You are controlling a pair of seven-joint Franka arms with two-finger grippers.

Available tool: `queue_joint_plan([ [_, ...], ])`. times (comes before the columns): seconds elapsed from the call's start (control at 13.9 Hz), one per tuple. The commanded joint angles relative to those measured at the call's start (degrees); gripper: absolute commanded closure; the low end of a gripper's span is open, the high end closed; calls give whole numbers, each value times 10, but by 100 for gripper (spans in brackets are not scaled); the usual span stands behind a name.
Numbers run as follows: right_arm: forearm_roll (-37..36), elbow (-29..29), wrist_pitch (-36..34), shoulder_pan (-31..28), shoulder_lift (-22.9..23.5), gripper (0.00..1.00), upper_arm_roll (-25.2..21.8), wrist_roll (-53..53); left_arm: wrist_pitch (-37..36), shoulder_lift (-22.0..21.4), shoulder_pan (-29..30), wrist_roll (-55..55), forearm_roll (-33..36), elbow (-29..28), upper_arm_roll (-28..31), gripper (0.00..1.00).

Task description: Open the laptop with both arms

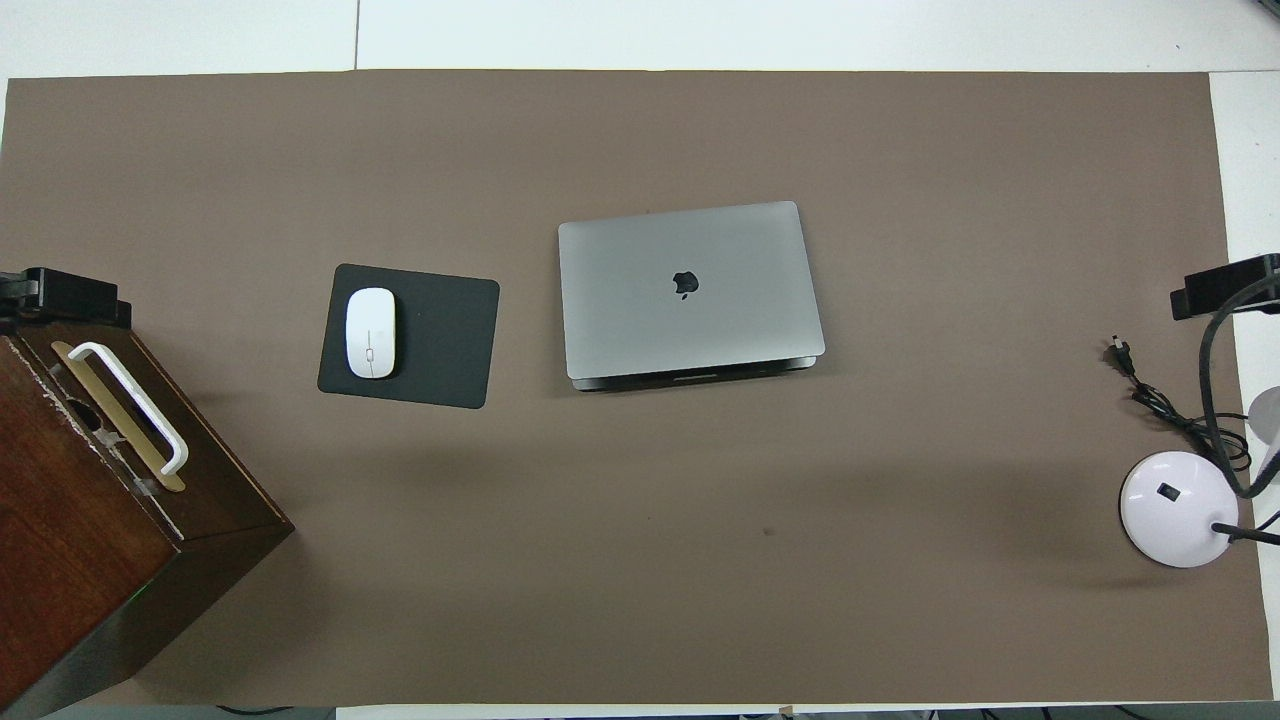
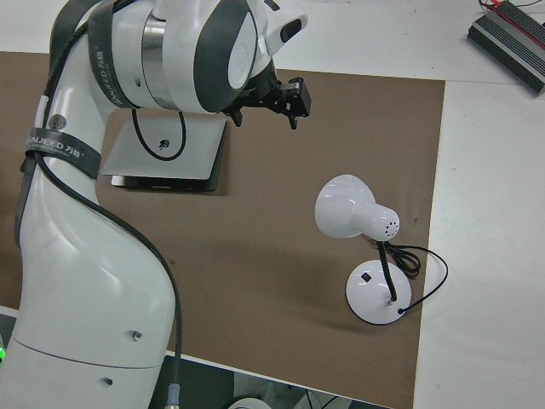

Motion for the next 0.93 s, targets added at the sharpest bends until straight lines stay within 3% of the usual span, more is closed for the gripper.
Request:
queue_joint_plan([
  [0.0,2,-15,9,-6,-11,0,7,3,6,-11,4,0,7,-9,-2,0],
  [0.22,2,-16,16,-6,-7,0,7,4,16,-12,3,-2,8,-14,-3,0],
  [0.29,2,-16,16,-6,-7,0,7,5,19,-14,3,-6,8,-15,-4,10],
  [0.36,2,-16,16,-6,-7,0,7,6,19,-14,2,-8,7,-15,-4,25],
  [0.5,2,-17,16,-5,-7,0,7,5,19,-15,-1,-7,8,-18,-4,92],
  [0.58,2,-17,16,-4,-7,0,7,6,19,-16,3,1,7,-22,-4,100],
  [0.86,12,-28,45,7,-6,0,19,90,26,-29,-4,-8,1,-51,-5,100],
])
